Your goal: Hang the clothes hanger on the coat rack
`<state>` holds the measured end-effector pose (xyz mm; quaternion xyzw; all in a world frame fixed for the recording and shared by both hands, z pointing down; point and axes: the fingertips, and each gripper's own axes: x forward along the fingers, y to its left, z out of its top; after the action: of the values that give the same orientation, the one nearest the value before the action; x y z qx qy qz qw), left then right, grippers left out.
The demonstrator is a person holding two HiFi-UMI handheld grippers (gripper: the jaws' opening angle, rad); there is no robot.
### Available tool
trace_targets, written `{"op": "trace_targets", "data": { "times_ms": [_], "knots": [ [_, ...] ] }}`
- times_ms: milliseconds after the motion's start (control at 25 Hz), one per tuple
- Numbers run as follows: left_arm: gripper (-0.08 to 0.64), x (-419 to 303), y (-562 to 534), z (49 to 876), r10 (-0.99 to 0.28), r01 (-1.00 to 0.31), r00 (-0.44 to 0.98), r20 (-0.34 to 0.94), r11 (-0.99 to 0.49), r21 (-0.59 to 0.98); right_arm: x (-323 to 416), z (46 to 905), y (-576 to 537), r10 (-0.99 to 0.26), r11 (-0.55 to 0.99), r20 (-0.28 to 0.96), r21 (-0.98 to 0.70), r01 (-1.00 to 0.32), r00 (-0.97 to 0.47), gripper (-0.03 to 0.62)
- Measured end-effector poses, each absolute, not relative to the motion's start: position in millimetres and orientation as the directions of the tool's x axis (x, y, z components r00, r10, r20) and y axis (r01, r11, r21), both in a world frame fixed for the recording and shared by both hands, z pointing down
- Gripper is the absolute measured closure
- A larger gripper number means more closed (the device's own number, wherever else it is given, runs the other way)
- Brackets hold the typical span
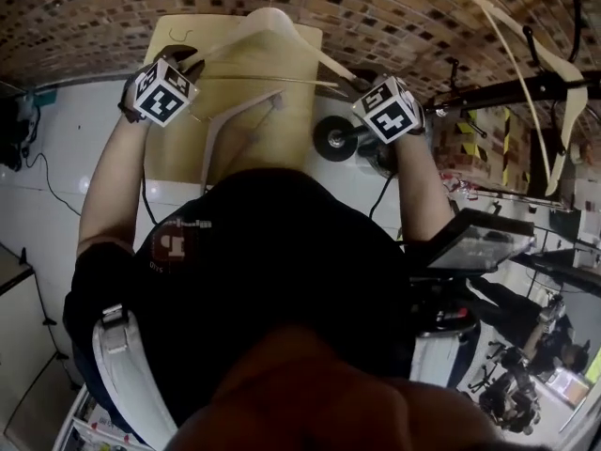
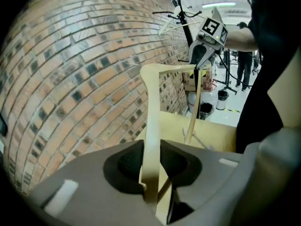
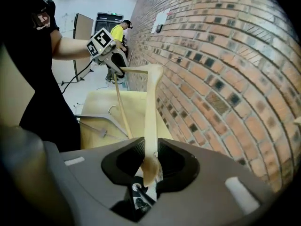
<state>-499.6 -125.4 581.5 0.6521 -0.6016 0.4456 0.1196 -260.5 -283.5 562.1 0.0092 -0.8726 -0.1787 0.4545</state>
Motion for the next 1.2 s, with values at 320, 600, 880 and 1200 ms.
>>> {"op": "trace_targets", "data": {
  "times_ms": [320,600,880,1200],
  "knots": [
    [0.463,-433,-206,457,-0.820,-0.804,-0.106,0.562,-0.262,-0.534,-174,442,-331,-0.387,0.867,0.662,0.499,-0.008,-0.642,0.491],
    [0.463,-367,-261,375,-0.898,-0.740,-0.030,0.438,-0.275,-0.614,-91,357,-346,-0.569,0.761,0.544,0.633,-0.143,-0.617,0.491],
    [0.463,-313,-300,301,-0.941,-0.666,0.061,0.332,-0.287,-0.689,-26,291,-346,-0.708,0.648,0.427,0.710,-0.276,-0.563,0.491],
    [0.463,-268,-332,250,-0.952,-0.611,0.149,0.269,-0.303,-0.732,20,249,-348,-0.789,0.558,0.345,0.749,-0.358,-0.508,0.491]
  ]
}}
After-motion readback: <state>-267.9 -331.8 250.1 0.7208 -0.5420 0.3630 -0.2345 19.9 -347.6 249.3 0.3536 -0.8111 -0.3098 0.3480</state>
